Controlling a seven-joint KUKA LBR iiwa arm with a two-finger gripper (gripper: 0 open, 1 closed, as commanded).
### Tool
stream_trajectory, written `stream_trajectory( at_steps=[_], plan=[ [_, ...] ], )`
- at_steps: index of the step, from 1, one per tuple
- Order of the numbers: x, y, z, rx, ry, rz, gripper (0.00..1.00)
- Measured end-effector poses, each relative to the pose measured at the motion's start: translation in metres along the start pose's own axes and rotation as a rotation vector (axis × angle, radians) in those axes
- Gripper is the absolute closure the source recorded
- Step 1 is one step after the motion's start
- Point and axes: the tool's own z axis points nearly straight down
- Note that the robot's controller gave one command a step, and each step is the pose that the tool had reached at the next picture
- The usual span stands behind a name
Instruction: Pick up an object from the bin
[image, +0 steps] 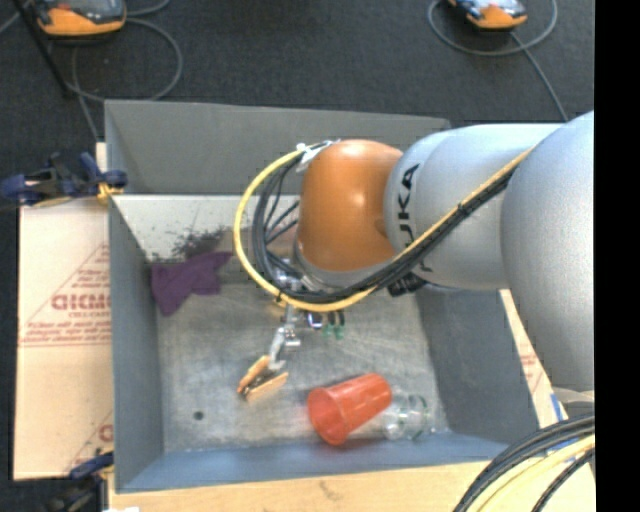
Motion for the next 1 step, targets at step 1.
stream_trajectory(
  at_steps=[1],
  plan=[
    [0.0,0.0,0.0,0.0,0.0,0.0,0.0]
  ],
)
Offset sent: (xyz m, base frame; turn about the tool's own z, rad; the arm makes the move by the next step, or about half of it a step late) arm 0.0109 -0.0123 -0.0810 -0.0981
